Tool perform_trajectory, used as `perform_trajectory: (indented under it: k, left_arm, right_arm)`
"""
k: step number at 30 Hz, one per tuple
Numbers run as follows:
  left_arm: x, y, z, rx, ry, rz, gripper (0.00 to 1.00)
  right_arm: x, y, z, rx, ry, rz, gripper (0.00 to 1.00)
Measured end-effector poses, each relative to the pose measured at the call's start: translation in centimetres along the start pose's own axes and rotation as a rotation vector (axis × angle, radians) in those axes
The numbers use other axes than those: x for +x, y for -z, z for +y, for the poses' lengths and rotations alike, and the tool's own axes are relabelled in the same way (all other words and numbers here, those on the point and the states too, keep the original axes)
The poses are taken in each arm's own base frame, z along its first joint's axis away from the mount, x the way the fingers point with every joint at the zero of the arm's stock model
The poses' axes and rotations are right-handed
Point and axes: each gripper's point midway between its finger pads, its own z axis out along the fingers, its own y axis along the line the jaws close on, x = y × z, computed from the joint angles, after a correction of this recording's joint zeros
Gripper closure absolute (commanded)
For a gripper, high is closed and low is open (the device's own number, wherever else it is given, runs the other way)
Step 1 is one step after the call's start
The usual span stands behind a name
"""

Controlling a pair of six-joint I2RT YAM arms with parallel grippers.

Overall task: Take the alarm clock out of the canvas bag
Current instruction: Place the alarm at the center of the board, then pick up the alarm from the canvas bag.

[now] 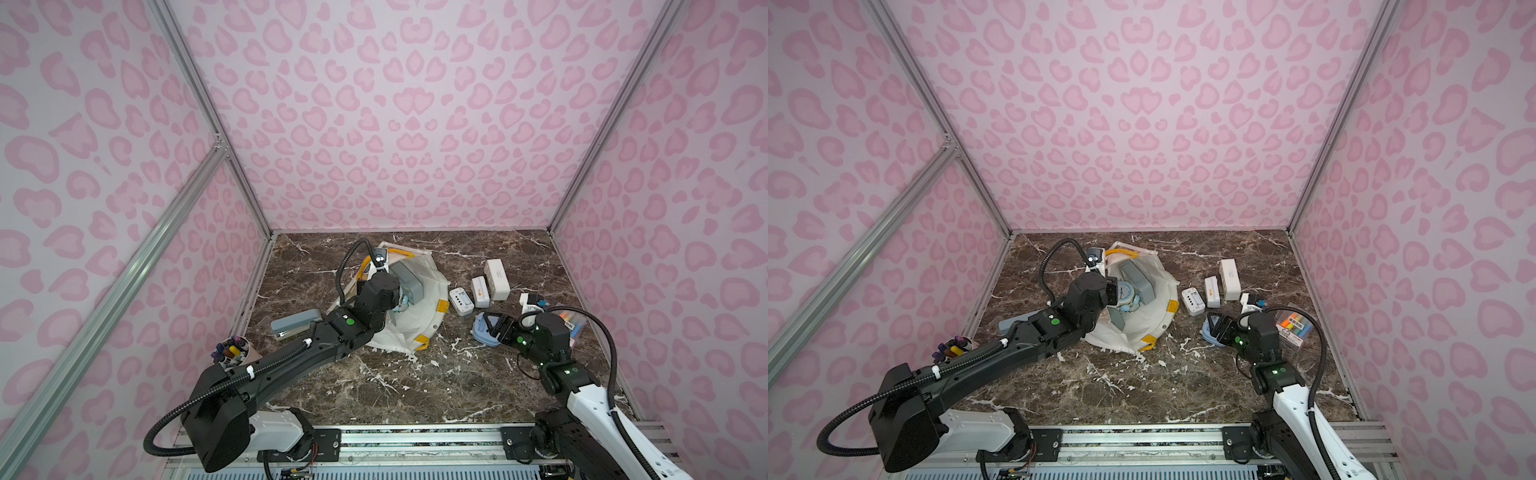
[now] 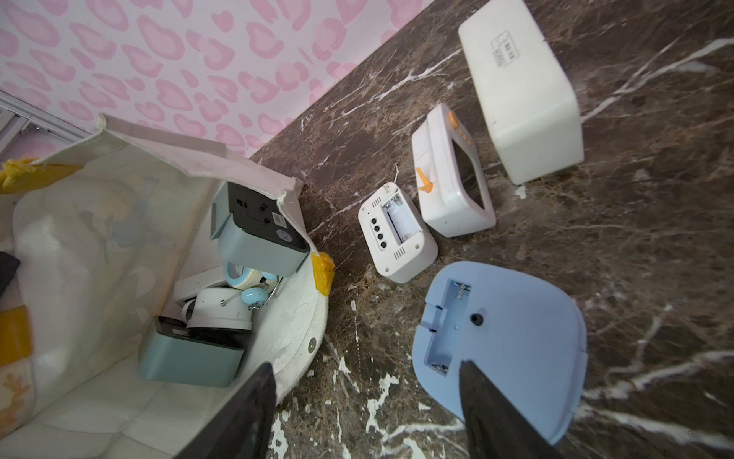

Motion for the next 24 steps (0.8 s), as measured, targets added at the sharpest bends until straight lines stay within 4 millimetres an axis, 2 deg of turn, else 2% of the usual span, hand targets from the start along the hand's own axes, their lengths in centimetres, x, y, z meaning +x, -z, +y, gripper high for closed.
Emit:
perform_trajectory:
  k: [6, 16, 24]
  left_arm:
    - [-0.1, 0.1, -0.1, 0.012, 0.002, -0.001, 0.97]
    - [0.0, 0.2, -0.6, 0.033, 0.001, 0.004, 0.97]
    - [0.0, 0.2, -0.6, 0.034, 0.0, 0.004, 0.97]
  right_arm:
    - [0.7, -0.9, 1.3, 0.0, 0.059, -0.002, 0.27]
    - [0.4, -2.9, 3.8, 0.002, 0.167, 0.005, 0.27]
    - [1.1, -5.4, 5.6, 0.007, 0.252, 0.056, 0.29]
